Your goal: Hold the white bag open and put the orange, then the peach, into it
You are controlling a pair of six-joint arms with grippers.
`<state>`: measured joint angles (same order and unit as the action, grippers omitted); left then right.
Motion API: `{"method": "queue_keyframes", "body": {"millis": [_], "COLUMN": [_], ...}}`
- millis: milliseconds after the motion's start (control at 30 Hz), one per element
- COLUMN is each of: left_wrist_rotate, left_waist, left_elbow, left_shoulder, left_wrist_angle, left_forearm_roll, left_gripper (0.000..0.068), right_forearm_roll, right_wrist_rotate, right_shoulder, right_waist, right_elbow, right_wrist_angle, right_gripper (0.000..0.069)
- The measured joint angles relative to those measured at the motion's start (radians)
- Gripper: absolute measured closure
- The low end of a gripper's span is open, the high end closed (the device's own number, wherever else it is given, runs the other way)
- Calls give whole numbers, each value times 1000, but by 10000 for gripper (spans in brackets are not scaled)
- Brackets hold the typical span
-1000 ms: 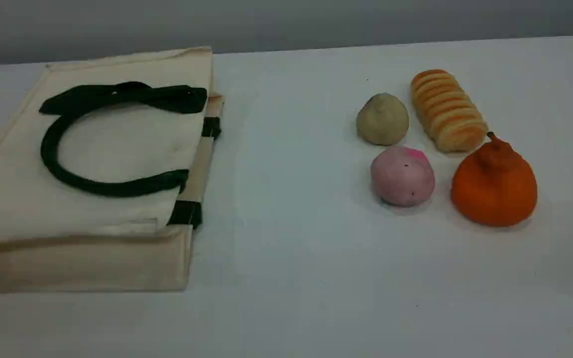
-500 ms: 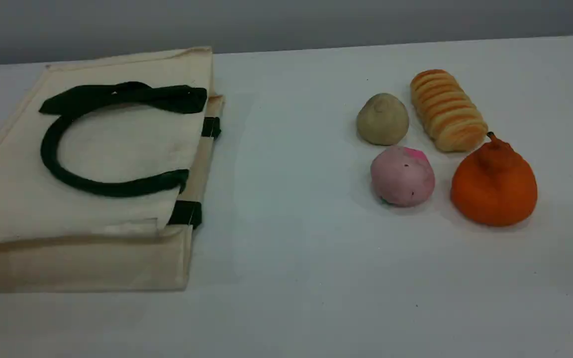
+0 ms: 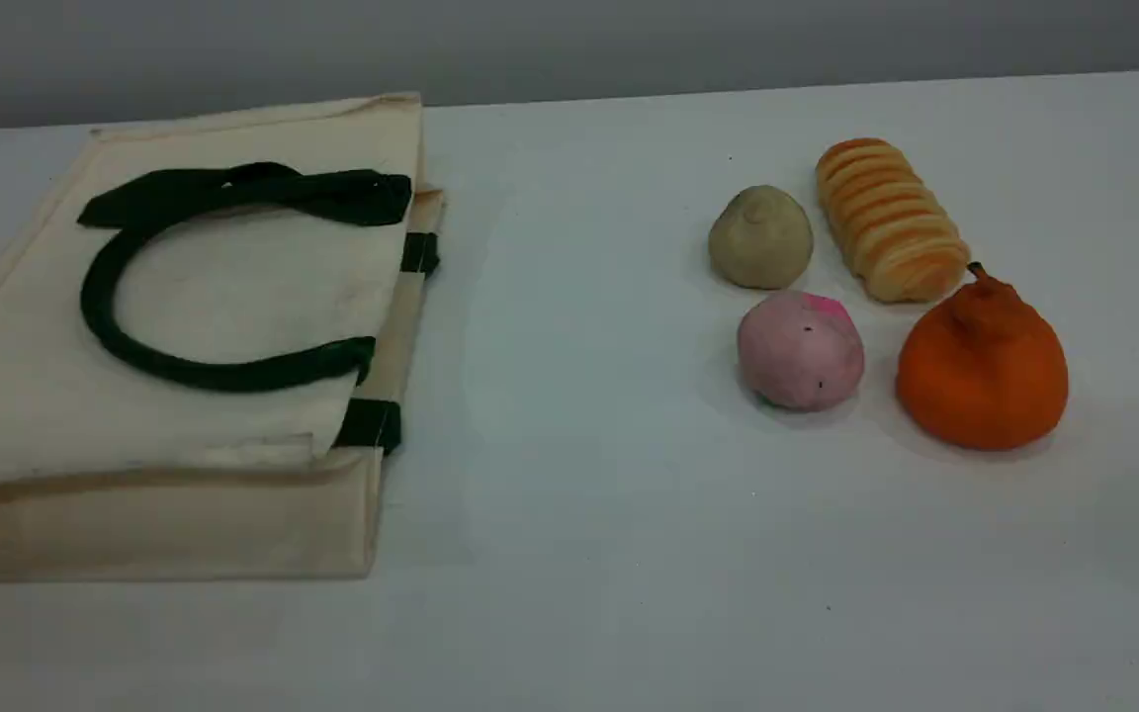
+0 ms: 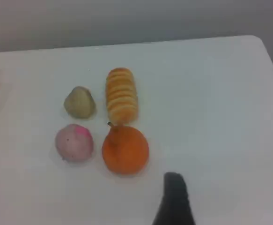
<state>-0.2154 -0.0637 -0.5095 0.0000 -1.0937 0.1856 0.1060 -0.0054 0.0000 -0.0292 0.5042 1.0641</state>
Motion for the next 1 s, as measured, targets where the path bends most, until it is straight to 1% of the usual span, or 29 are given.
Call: {"method": "queue_keyframes", "body": {"millis": [67, 333, 733, 833, 933, 1000], "left_wrist_rotate": [2, 1, -2, 46, 113, 145], "left_waist": [-14, -63, -63, -61, -61, -61], "left_elbow": [0, 0, 0, -8, -14, -14], "left_shoulder": [0, 0, 0, 6, 52, 106], "left_wrist_angle": [3, 6, 11, 47, 116, 166], "left_forearm_roll": [14, 136, 134, 118, 99, 95], "left_gripper": [176, 176, 176, 176, 176, 176], "right_forearm_roll": [0, 0, 3, 15, 57, 89], "right_wrist_rotate": [0, 0, 5, 5, -7, -22], "right_shoulder": [0, 0, 0, 0, 7, 43], "right_waist": [0, 0, 0, 0, 0, 0], "right_elbow": [0, 0, 0, 11, 28, 36], "right_wrist_angle": [0, 0, 0, -14, -58, -106], "right_gripper": [202, 202, 202, 202, 202, 202]}}
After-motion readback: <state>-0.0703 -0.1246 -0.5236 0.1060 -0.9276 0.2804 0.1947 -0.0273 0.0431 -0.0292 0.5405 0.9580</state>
